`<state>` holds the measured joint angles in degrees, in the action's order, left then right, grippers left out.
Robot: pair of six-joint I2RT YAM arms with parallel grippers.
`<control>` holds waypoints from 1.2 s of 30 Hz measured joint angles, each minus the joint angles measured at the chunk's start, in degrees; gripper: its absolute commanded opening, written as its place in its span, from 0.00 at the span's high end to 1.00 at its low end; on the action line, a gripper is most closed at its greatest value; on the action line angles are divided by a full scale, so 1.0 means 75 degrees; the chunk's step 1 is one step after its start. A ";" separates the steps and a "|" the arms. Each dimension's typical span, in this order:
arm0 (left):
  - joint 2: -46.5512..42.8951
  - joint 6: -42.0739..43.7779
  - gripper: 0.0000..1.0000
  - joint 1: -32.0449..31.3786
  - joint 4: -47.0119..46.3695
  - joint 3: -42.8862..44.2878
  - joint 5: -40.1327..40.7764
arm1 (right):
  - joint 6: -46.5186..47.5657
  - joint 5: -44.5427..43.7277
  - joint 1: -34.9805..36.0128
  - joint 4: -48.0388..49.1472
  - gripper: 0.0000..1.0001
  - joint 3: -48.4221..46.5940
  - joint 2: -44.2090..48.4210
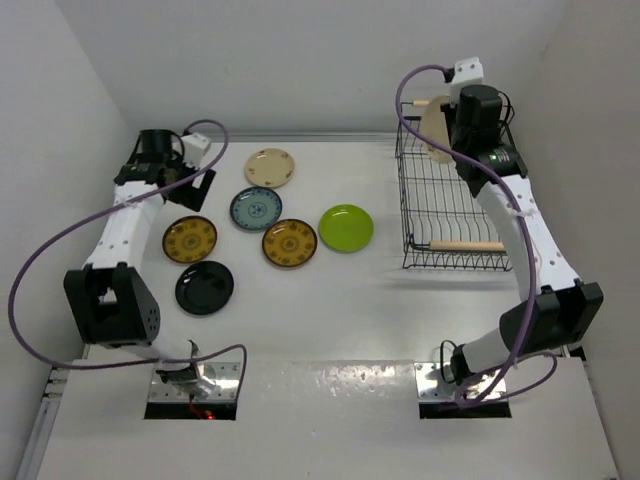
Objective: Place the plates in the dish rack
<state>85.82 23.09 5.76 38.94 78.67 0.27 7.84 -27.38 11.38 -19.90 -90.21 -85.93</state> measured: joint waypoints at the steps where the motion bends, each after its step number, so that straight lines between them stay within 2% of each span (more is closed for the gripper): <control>1: 0.0230 0.0017 0.01 -0.0184 0.0012 0.0119 0.0032 | 0.0143 -0.0119 -0.0169 -0.0134 1.00 0.0143 -0.0003; 5: 0.1105 0.0023 0.01 -0.0679 0.0029 0.0659 0.0064 | 0.0484 -0.0495 -0.0618 -0.0600 1.00 0.0647 -0.0003; 10: 0.1728 0.0009 0.01 -0.0670 -0.0006 0.1160 0.0012 | 0.0711 -0.0889 -0.1058 -0.0769 1.00 0.1789 0.0000; 14: 0.1988 -0.0009 0.02 -0.0656 -0.0003 0.1207 -0.0006 | 0.0790 -0.1116 -0.1349 -0.0933 1.00 0.2215 -0.0044; 18: 0.2154 -0.0012 0.02 -0.0627 0.0000 0.1204 -0.0009 | 0.1107 -0.1620 -0.1661 -0.0466 1.00 0.2521 -0.0064; 24: 0.2177 -0.0009 0.03 -0.0612 -0.0003 0.1195 -0.0058 | 0.2107 -0.2465 -0.1938 0.0895 1.00 0.3314 -0.0157; 29: 0.2177 -0.0038 0.03 -0.0612 0.0000 0.1172 -0.0064 | 0.2495 -0.2430 -0.2221 0.1568 1.00 0.3844 -0.0210; 36: 0.2177 -0.0096 0.03 -0.0595 0.0003 0.1078 -0.0061 | 0.2273 -0.2084 -0.2518 0.1795 1.00 0.4071 -0.0286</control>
<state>102.15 22.37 1.30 38.96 86.76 -0.19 24.88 -43.00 -7.51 -6.44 -59.68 -88.07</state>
